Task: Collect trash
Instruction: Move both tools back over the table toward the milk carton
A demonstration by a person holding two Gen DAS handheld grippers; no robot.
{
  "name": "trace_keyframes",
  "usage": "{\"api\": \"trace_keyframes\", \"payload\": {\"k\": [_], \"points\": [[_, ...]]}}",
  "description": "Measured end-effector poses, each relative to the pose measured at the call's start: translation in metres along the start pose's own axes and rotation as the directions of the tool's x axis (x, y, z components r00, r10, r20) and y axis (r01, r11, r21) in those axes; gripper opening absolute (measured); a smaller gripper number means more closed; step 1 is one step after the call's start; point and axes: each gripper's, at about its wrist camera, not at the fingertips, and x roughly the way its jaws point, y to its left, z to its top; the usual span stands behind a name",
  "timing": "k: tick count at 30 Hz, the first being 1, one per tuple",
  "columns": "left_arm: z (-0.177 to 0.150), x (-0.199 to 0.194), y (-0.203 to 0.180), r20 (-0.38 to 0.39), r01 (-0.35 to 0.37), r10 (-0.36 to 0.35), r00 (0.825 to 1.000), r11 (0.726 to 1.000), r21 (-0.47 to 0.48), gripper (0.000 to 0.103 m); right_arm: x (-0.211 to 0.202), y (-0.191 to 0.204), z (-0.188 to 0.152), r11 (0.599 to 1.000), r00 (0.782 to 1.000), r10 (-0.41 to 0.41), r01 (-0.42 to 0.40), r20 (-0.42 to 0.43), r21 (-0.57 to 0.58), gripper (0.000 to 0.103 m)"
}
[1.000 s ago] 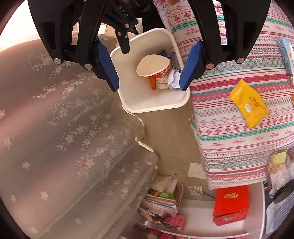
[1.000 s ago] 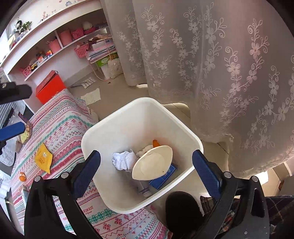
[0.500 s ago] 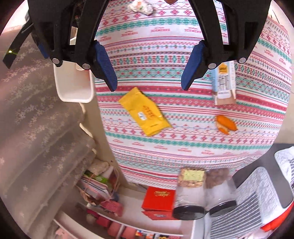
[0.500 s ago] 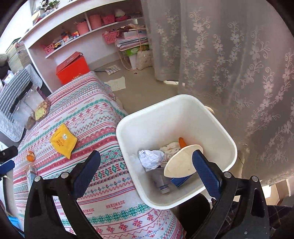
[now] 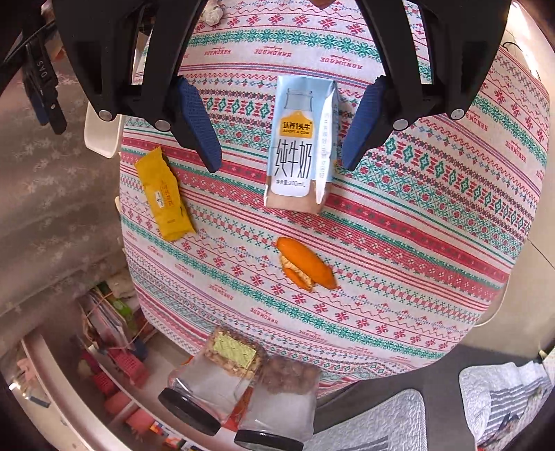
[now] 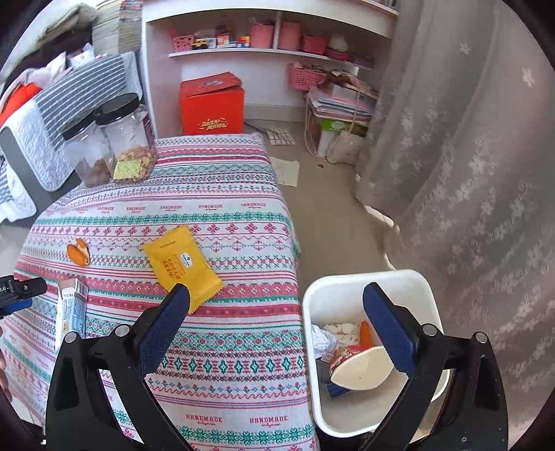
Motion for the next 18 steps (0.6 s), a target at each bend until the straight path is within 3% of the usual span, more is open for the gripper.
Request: {"api": "trace_keyframes", "payload": {"k": [2, 6, 18], "points": [[-0.001, 0.008, 0.003, -0.033, -0.017, 0.017, 0.999, 1.000, 0.000, 0.070, 0.011, 0.005, -0.002, 1.000, 1.000, 0.019, -0.019, -0.004, 0.011, 0.096], [-0.006, 0.031, 0.005, -0.102, -0.061, 0.064, 0.993, 0.998, 0.028, 0.070, 0.036, 0.014, -0.001, 0.995, 0.992, 0.093, -0.089, -0.089, 0.049, 0.096], [-0.007, 0.064, 0.000, -0.174, -0.067, 0.078, 0.982, 0.996, 0.065, 0.070, 0.083, 0.059, 0.019, 0.975, 0.980, 0.144, -0.163, -0.134, -0.150, 0.096]]}}
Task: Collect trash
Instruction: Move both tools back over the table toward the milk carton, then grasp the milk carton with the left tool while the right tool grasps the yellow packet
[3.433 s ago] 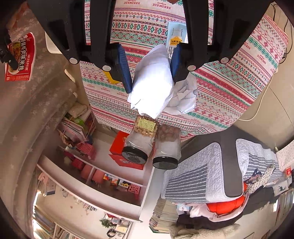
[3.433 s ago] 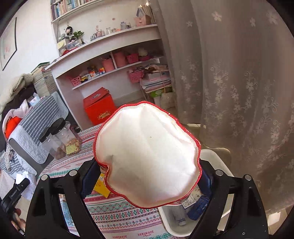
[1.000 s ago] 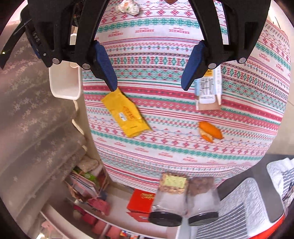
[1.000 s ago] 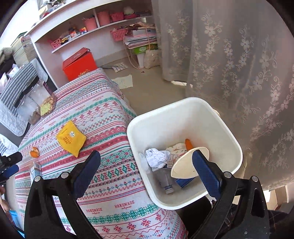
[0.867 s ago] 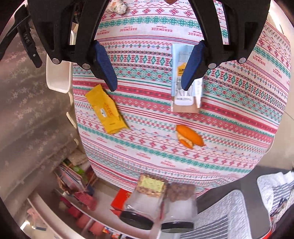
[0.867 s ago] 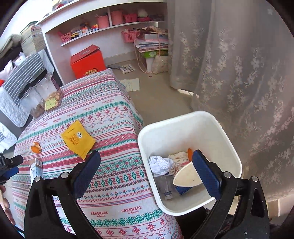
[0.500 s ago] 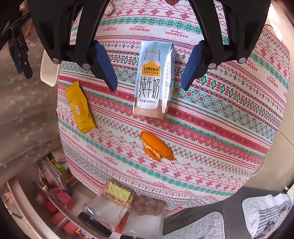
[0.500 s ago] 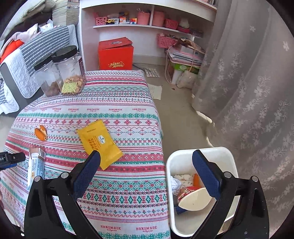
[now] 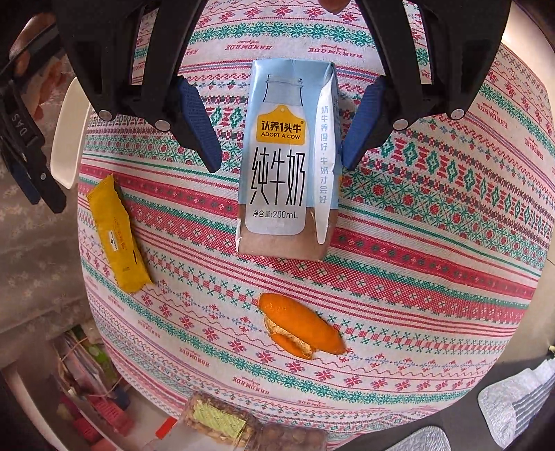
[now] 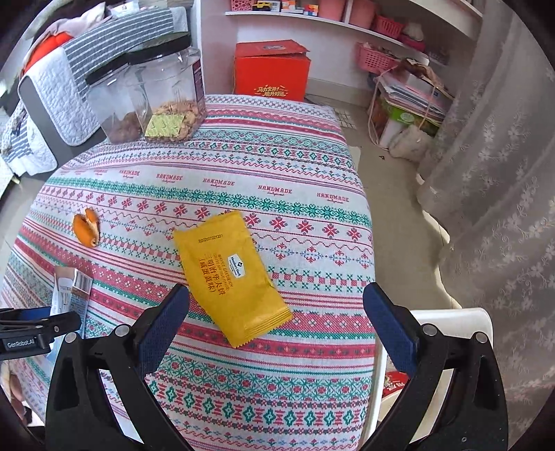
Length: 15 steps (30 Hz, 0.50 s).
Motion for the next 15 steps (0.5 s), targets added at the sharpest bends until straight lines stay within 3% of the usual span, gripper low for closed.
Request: {"api": "trace_keyframes", "payload": {"k": [5, 7, 12, 15], "points": [[-0.004, 0.005, -0.004, 0.002, -0.021, 0.021, 1.000, 0.999, 0.042, 0.069, 0.021, 0.007, 0.008, 0.998, 0.998, 0.047, -0.049, -0.041, -0.048, 0.096], [-0.006, 0.005, -0.003, 0.004, -0.032, 0.032, 0.999, 0.998, 0.055, 0.058, 0.026, 0.011, 0.010, 0.995, 0.996, 0.077, -0.079, -0.046, -0.061, 0.096], [-0.007, -0.006, 0.009, 0.040, -0.028, 0.027, 0.999, 0.999, 0.045, 0.057, 0.040, 0.023, 0.015, 0.987, 0.988, 0.129, -0.135, -0.081, -0.085, 0.096], [-0.010, -0.025, 0.015, 0.078, 0.008, -0.011, 0.997, 0.999, 0.036, 0.057, 0.048, 0.030, 0.016, 0.983, 0.984, 0.149, -0.158, -0.100, -0.089, 0.096]]}}
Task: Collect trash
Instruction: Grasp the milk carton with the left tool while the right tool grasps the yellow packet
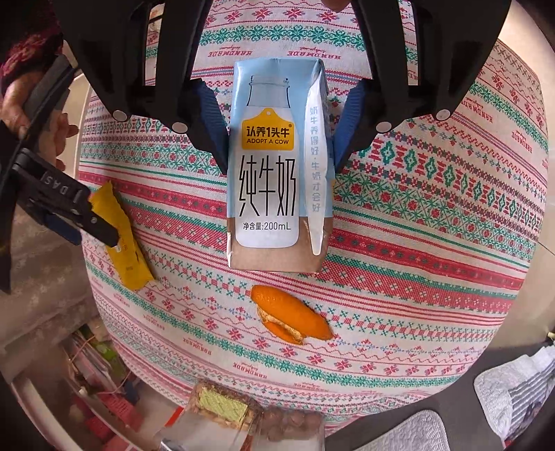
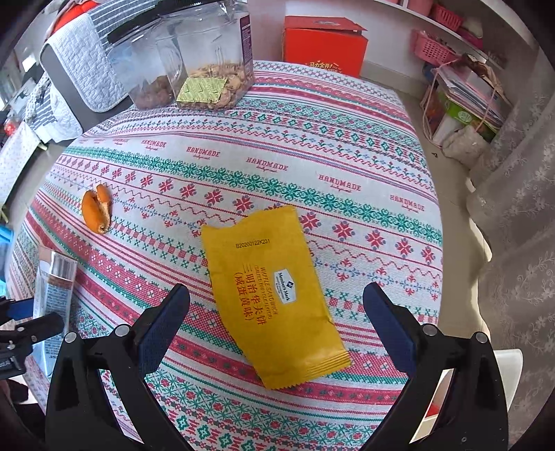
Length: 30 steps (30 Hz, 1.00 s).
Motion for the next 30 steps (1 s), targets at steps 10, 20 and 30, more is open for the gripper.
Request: {"api": "trace_keyframes", "payload": {"k": [10, 20, 30], "points": [[0.005, -0.045, 0.032, 0.106, 0.028, -0.020, 0.994, 0.997, -0.073, 0.057, 0.028, 0.008, 0.004, 1.000, 0.998, -0.002, 0.003, -0.058, 0.010, 0.091], [0.002, -0.063, 0.072, 0.150, 0.029, -0.004, 0.989, 0.986, -0.164, 0.057, 0.021, 0.040, 0.014, 0.997, 0.997, 0.072, -0.071, -0.016, 0.034, 0.037], [0.005, -0.079, 0.087, 0.209, 0.031, 0.015, 0.978, 0.975, -0.218, 0.057, -0.021, 0.076, 0.026, 0.985, 0.981, 0.162, -0.167, 0.109, 0.035, 0.030]]}}
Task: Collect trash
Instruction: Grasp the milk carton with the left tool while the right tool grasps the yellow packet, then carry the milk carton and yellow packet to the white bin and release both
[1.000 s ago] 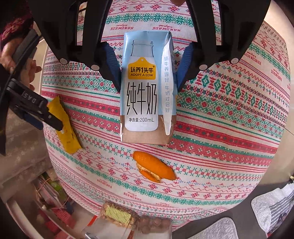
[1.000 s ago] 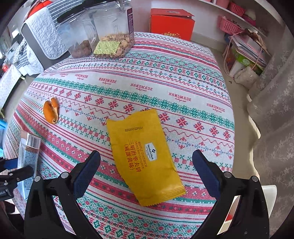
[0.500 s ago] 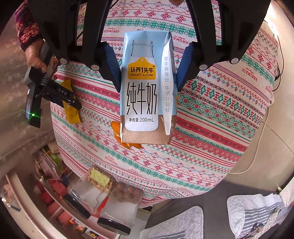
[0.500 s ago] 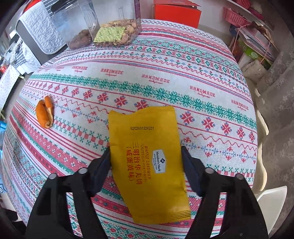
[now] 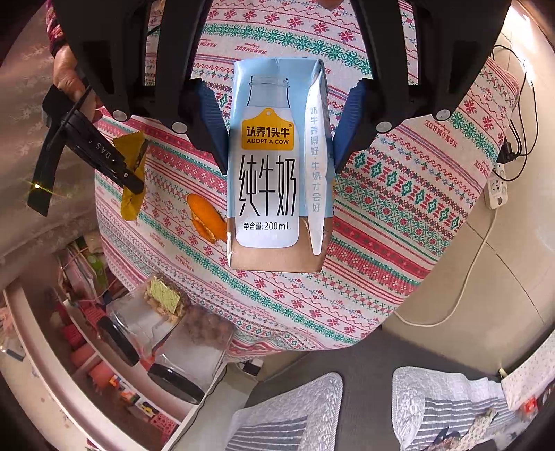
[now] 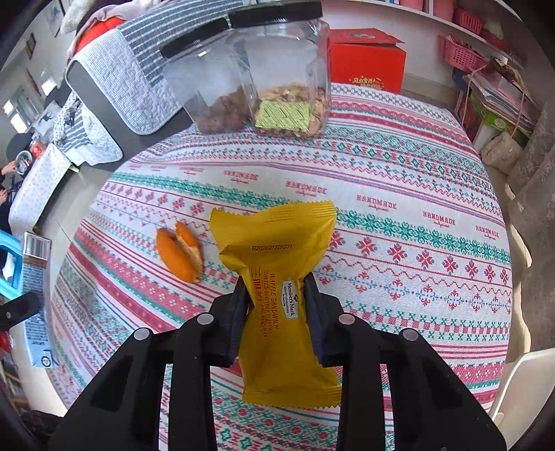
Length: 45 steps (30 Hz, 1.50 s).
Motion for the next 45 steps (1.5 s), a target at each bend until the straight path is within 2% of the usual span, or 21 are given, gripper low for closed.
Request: {"api": "trace_keyframes", "payload": {"k": [6, 15, 23, 34, 45], "points": [[0.005, -0.009, -0.005, 0.055, 0.025, -0.024, 0.998, 1.000, -0.007, 0.057, -0.039, 0.021, -0.002, 0.999, 0.995, 0.046, -0.046, 0.091, -0.004, 0.030], [0.006, -0.028, -0.019, 0.143, 0.034, -0.033, 0.989, 0.999, -0.003, 0.057, -0.084, 0.027, -0.009, 0.996, 0.979, 0.075, -0.082, 0.189, 0.026, 0.030], [0.003, -0.042, -0.038, 0.218, 0.050, -0.056, 0.974, 0.998, 0.030, 0.057, -0.117, 0.019, -0.022, 1.000, 0.958, -0.007, -0.001, 0.286, 0.030, 0.030], [-0.006, -0.048, -0.078, 0.267, 0.110, -0.125, 0.955, 0.991, 0.071, 0.057, -0.159, -0.024, -0.043, 0.990, 0.922, -0.121, 0.087, 0.368, 0.107, 0.030], [-0.021, -0.046, -0.127, 0.260, 0.148, -0.182, 0.948, 0.978, 0.146, 0.057, -0.189, -0.091, -0.075, 0.947, 0.889, -0.276, 0.186, 0.365, 0.263, 0.031]]}}
